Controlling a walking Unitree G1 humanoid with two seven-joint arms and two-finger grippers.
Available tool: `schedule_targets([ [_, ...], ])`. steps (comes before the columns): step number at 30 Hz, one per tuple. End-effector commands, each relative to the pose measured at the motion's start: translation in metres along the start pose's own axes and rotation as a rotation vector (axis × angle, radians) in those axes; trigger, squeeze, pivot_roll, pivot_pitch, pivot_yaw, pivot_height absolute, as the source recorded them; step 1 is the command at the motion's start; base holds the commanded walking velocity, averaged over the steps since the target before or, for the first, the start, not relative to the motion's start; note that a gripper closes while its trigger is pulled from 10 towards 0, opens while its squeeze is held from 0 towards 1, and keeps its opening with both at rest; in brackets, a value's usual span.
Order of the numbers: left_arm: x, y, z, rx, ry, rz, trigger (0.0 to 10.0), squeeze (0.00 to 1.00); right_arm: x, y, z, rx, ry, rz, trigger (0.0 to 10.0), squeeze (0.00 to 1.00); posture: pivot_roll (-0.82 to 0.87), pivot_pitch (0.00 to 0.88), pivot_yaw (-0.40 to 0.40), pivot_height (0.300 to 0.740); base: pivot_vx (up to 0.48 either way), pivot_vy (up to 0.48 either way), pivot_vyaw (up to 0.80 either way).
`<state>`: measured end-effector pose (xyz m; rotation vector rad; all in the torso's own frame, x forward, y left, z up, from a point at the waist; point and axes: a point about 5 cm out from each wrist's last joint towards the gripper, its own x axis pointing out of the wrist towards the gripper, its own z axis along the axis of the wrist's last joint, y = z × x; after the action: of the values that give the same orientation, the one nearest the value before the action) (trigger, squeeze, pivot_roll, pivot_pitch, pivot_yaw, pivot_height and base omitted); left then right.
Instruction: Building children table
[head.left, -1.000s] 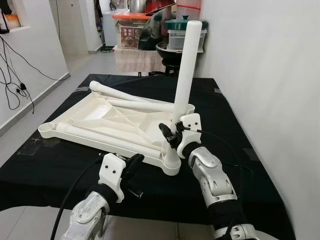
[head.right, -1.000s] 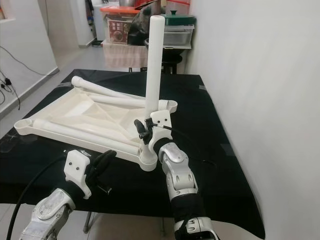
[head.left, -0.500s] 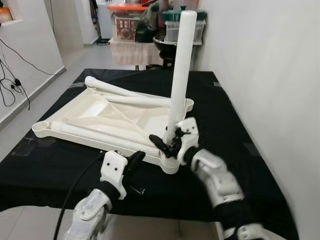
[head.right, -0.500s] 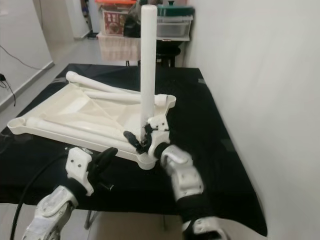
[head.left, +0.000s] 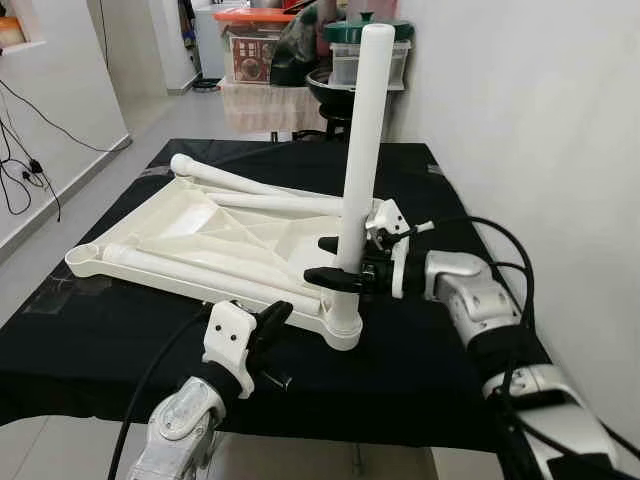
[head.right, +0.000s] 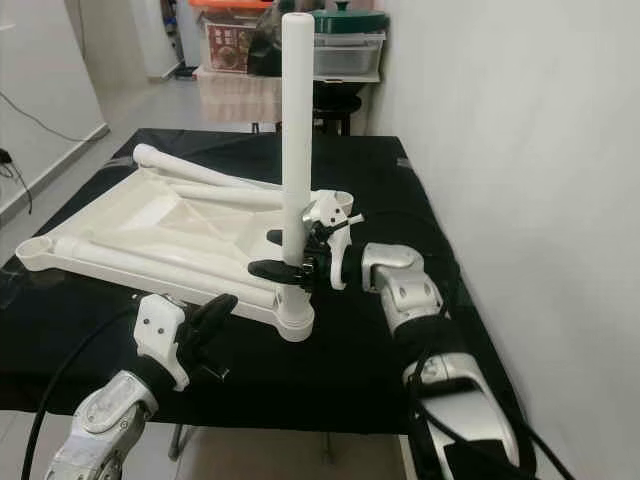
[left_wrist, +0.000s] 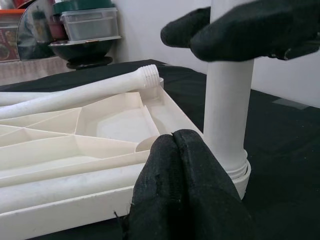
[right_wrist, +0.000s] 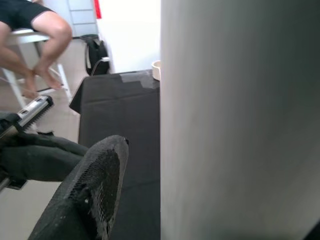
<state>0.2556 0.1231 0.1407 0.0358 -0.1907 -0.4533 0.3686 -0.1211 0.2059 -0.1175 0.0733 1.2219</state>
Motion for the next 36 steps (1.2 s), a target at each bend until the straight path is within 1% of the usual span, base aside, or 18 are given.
schedule_targets([
  [1, -0.001, 0.0, -0.003, -0.011, 0.018, -0.001, 10.0, 0.0, 0.002, 0.0, 0.001, 0.006, -0.014, 0.019, 10.0, 0.0, 0.02, 0.0, -0.045, 0.74, 0.0, 0.0, 0.0],
  [2, -0.001, 0.0, -0.003, -0.011, 0.018, -0.002, 10.0, 0.0, 0.002, 0.0, 0.001, 0.016, -0.015, 0.02, 10.0, 0.0, 0.02, 0.0, -0.045, 0.74, 0.0, 0.0, 0.0],
  [3, -0.001, 0.0, -0.003, -0.011, 0.018, -0.002, 10.0, 0.0, 0.001, -0.002, 0.0, 0.028, -0.022, 0.022, 3.3, 0.0, 0.02, 0.0, -0.045, 0.74, 0.0, 0.0, 0.0],
  [4, 0.0, 0.0, -0.003, -0.011, 0.018, -0.002, 10.0, 0.0, 0.0, -0.003, 0.0, 0.038, -0.033, 0.018, 0.0, 0.0, 0.02, 0.0, -0.045, 0.74, 0.0, 0.0, 0.0],
  [15, -0.001, 0.0, -0.003, -0.011, 0.021, -0.005, 10.0, 0.0, -0.015, -0.008, -0.003, 0.026, -0.064, 0.003, 0.0, 0.0, 0.01, 0.0, -0.029, 0.74, 0.0, 0.0, 0.0],
  [17, -0.002, 0.0, -0.004, -0.01, 0.022, -0.005, 10.0, 0.0, -0.019, -0.012, -0.006, 0.009, -0.057, -0.102, 0.0, 0.0, 0.01, 0.0, -0.037, 0.74, 0.0, 0.0, 0.0],
  [18, -0.002, 0.0, -0.004, -0.01, 0.022, -0.005, 10.0, 0.0, -0.019, -0.012, -0.006, 0.009, -0.057, -0.102, 0.0, 0.0, 0.01, 0.0, -0.037, 0.74, 0.0, 0.0, 0.0],
  [19, -0.002, 0.0, -0.004, -0.01, 0.022, -0.005, 10.0, 0.0, -0.02, -0.014, -0.008, 0.008, -0.057, -0.176, 0.0, 0.0, 0.01, 0.0, -0.037, 0.74, 0.0, 0.0, 0.0],
  [20, -0.002, 0.001, -0.004, -0.008, 0.023, -0.003, 10.0, 0.0, -0.017, -0.016, -0.019, 0.057, -0.057, -0.363, 0.0, 0.0, 0.01, 0.0, -0.052, 0.74, 0.0, 0.0, 0.0],
  [21, -0.002, 0.001, -0.004, -0.008, 0.023, -0.003, 10.0, 0.0, -0.017, -0.016, -0.019, 0.057, -0.057, -0.363, 0.0, 0.0, 0.01, 0.0, -0.052, 0.74, 0.0, 0.0, 0.0],
  [22, -0.003, 0.001, -0.004, -0.007, 0.023, -0.001, 10.0, 0.0, -0.014, -0.017, -0.028, 0.1, -0.064, -0.536, 0.0, 0.0, 0.01, 0.0, -0.052, 0.74, 0.0, 0.0, 0.0],
  [23, -0.003, 0.001, -0.004, -0.007, 0.023, -0.001, 10.0, 0.0, -0.014, -0.017, -0.028, 0.1, -0.064, -0.536, 0.0, 0.0, 0.01, 0.0, -0.052, 0.74, 0.0, 0.0, 0.0],
  [24, -0.003, 0.001, -0.004, -0.005, 0.024, -0.002, 10.0, 0.0, 0.009, 0.011, -0.062, 0.242, -0.051, -0.688, 0.0, 0.0, 0.0, 0.0, -0.035, 0.74, 0.0, 0.0, 0.0],
  [25, -0.003, 0.001, -0.004, -0.005, 0.024, -0.002, 10.0, 0.0, 0.009, 0.011, -0.062, 0.242, -0.051, -0.688, 0.0, 0.0, 0.0, 0.0, -0.035, 0.74, 0.0, 0.0, 0.0],
  [26, -0.002, 0.002, -0.005, -0.004, 0.026, -0.004, 10.0, 0.0, 0.02, 0.029, -0.065, 0.151, -0.02, -0.776, 0.0, 0.0, 0.0, 0.0, -0.027, 0.74, 0.0, 0.0, 0.0],
  [29, -0.002, 0.003, -0.006, 0.0, 0.03, -0.005, 10.0, 0.0, 0.027, 0.037, -0.055, 0.097, -0.091, -0.773, 0.0, 0.0, -0.01, 0.0, -0.014, 0.74, 0.0, 0.0, 0.0],
  [31, -0.001, 0.001, -0.007, -0.004, 0.032, -0.008, 10.0, 0.0, 0.019, 0.022, -0.06, 0.169, -0.09, -0.817, 0.0, 0.0, 0.01, 0.0, -0.039, 0.74, 0.0, 0.0, 0.0],
  [36, -0.001, 0.001, -0.006, 0.001, 0.024, 0.01, 10.0, 0.0, 0.02, 0.021, -0.065, 0.21, -0.072, -0.809, 0.0, 0.0, 0.0, 0.0, -0.04, 0.74, 0.0, 0.0, 0.0],
])
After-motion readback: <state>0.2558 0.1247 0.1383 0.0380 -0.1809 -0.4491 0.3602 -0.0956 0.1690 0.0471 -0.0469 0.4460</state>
